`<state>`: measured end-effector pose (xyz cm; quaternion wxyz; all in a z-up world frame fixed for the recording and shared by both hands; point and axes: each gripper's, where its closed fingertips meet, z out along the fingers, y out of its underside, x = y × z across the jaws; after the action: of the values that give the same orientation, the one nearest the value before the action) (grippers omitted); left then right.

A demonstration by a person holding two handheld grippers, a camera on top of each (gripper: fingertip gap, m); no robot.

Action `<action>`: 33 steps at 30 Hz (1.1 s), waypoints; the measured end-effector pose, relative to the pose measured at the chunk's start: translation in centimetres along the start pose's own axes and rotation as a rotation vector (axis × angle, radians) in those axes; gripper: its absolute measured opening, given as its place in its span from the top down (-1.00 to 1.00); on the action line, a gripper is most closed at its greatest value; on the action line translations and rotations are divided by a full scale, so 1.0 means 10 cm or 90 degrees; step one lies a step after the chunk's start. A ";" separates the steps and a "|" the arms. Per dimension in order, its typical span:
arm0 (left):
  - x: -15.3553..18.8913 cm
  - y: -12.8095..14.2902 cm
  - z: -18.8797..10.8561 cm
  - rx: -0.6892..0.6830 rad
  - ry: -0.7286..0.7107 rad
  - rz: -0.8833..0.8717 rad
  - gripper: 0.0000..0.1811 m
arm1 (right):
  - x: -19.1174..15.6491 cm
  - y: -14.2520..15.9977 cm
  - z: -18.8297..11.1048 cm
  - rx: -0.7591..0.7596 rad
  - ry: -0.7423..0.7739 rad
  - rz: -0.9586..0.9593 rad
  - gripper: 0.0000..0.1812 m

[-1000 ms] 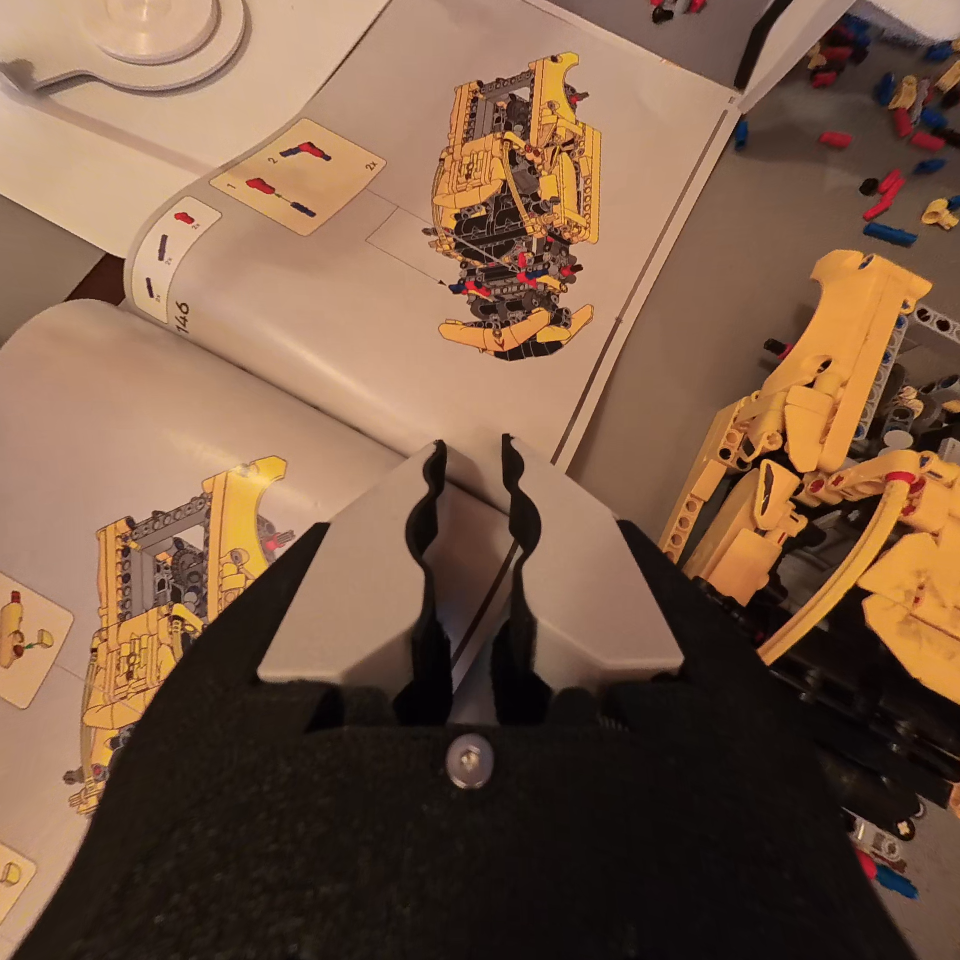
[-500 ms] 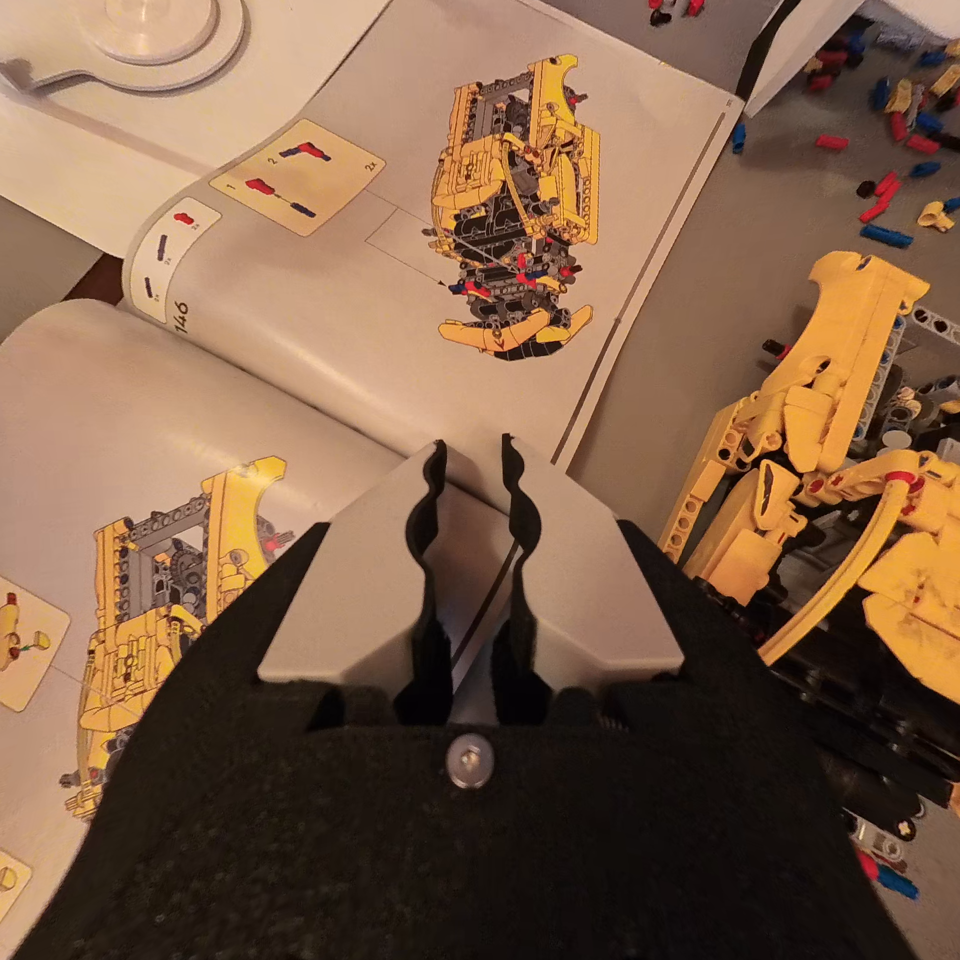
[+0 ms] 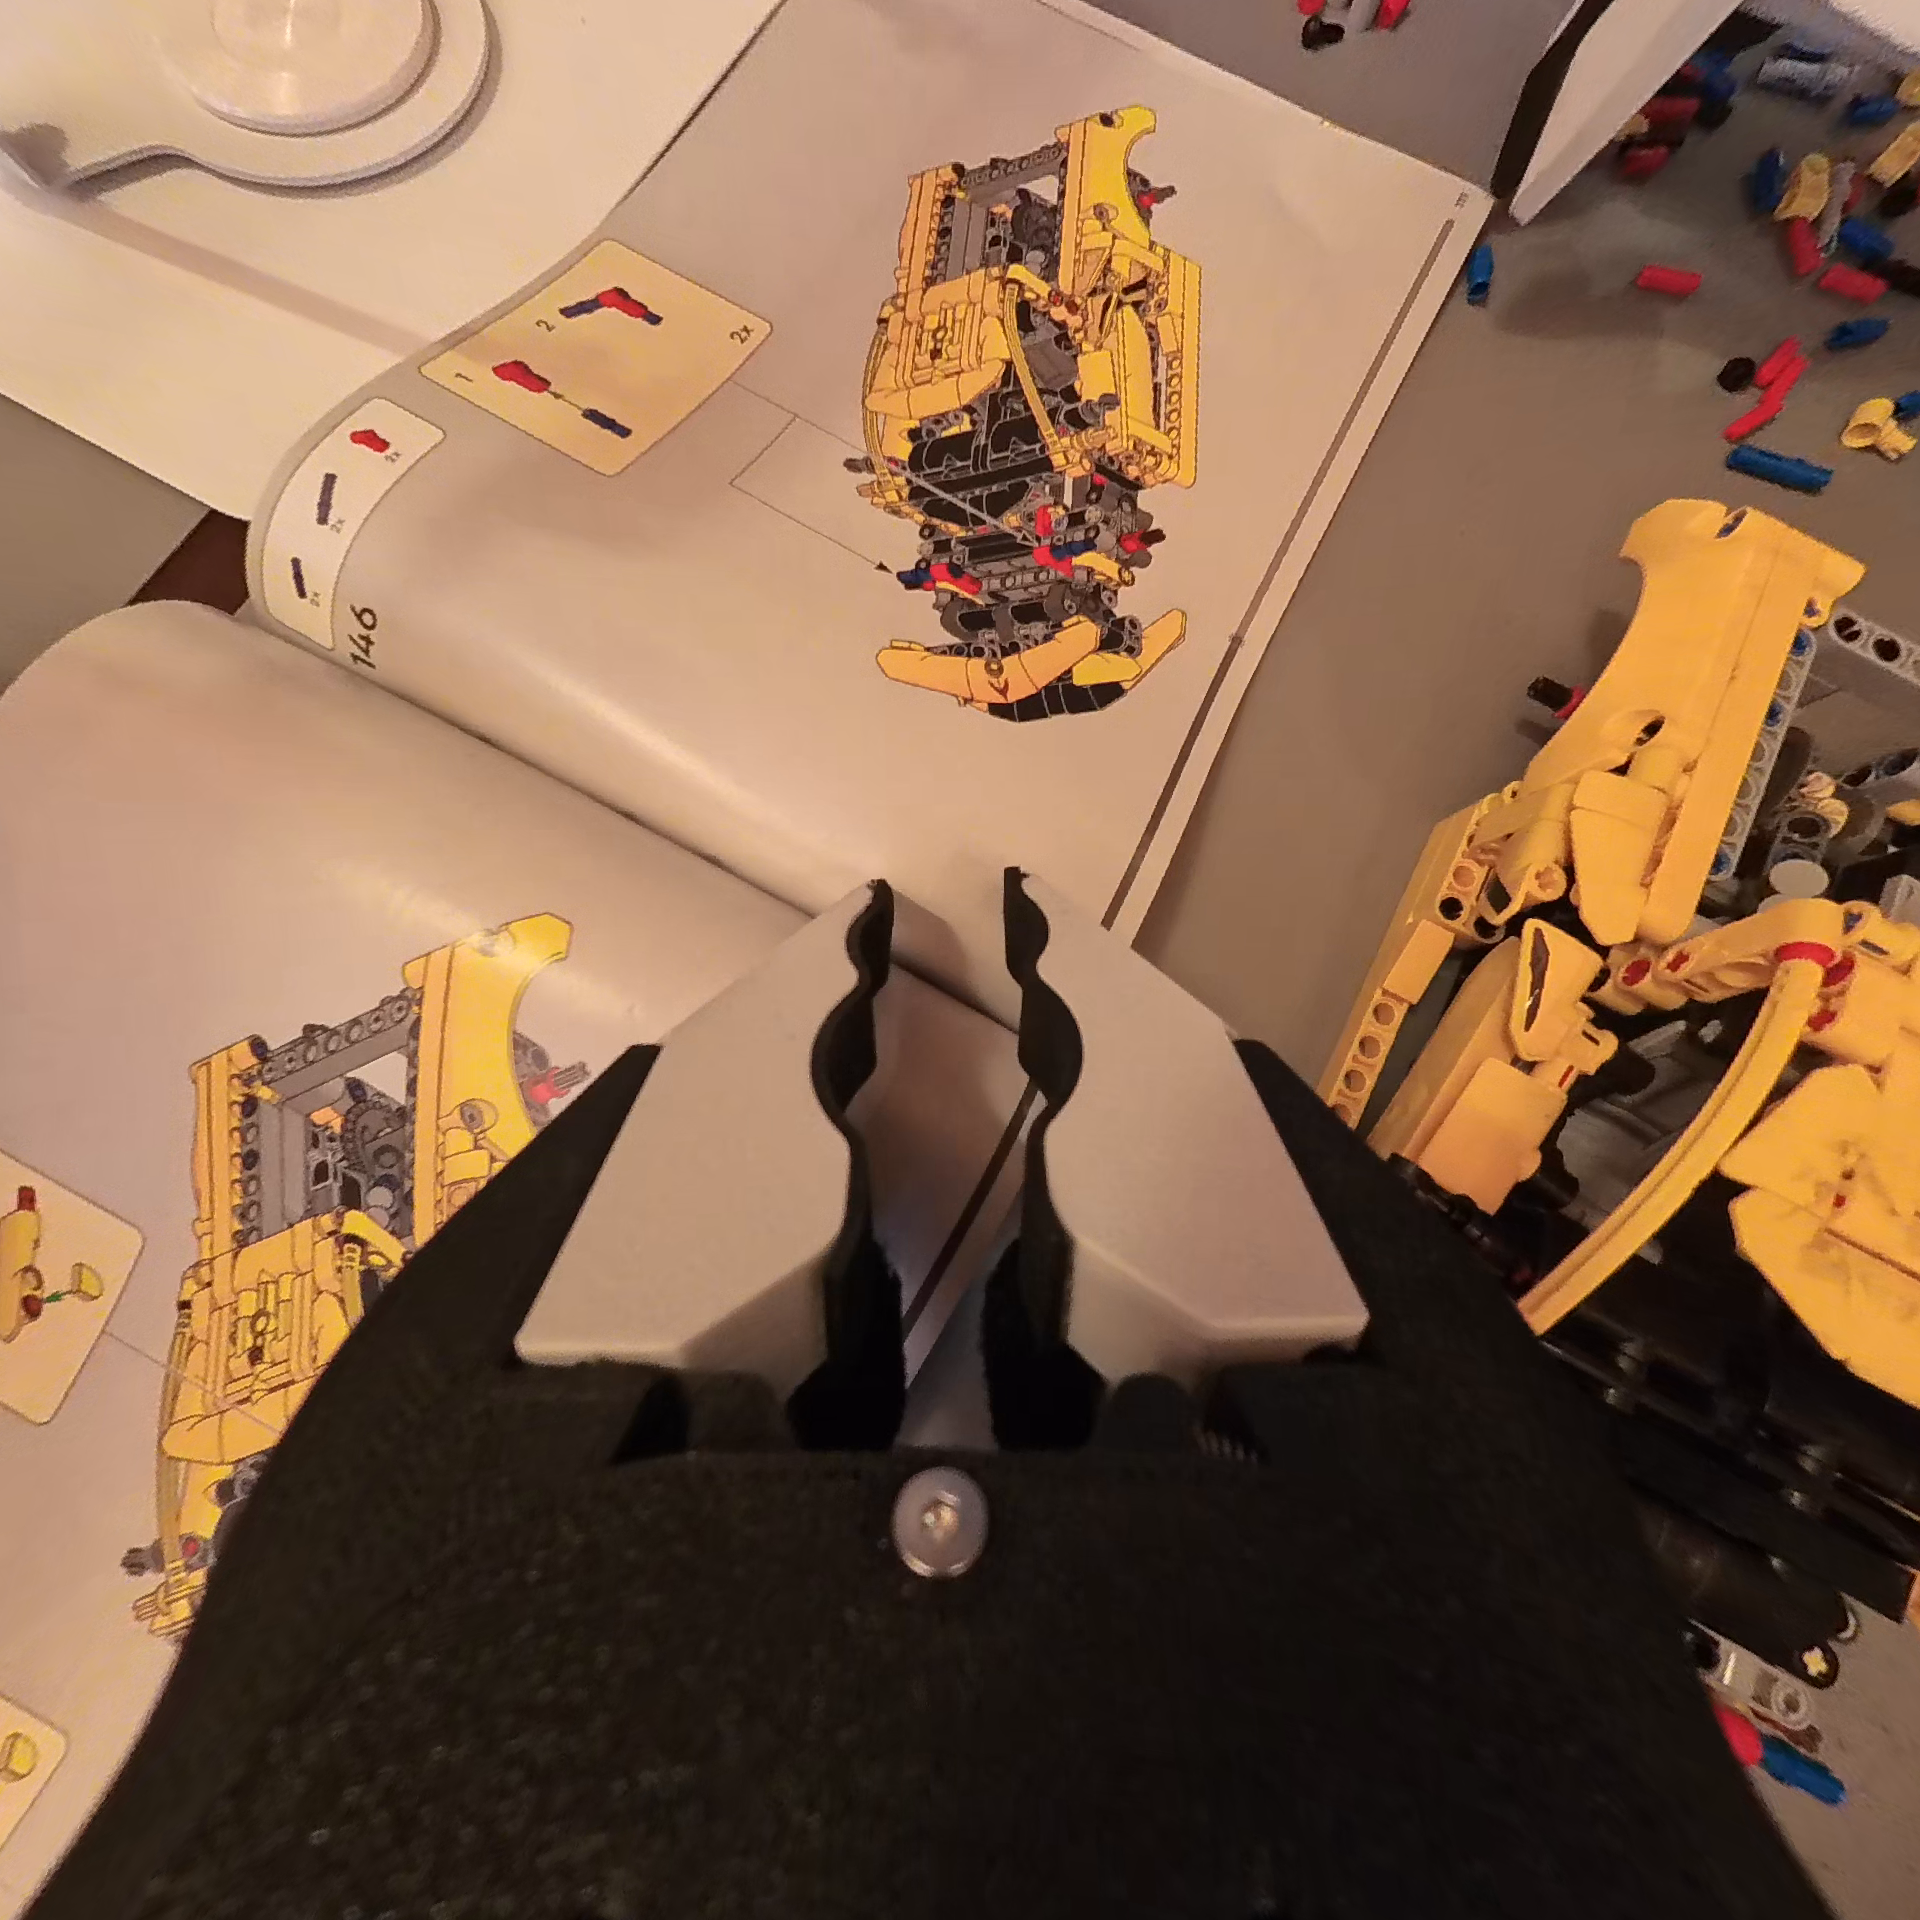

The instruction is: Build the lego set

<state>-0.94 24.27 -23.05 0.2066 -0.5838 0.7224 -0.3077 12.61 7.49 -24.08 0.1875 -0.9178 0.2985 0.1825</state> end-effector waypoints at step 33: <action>0.00 0.00 0.00 -0.001 -0.005 0.004 0.76 | -0.13 -0.11 0.11 0.024 -0.055 -0.008 0.61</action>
<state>-0.95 24.31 -23.11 0.2102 -0.5829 0.7236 -0.3040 12.04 9.47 -24.17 0.2182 -0.9073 0.2881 0.2152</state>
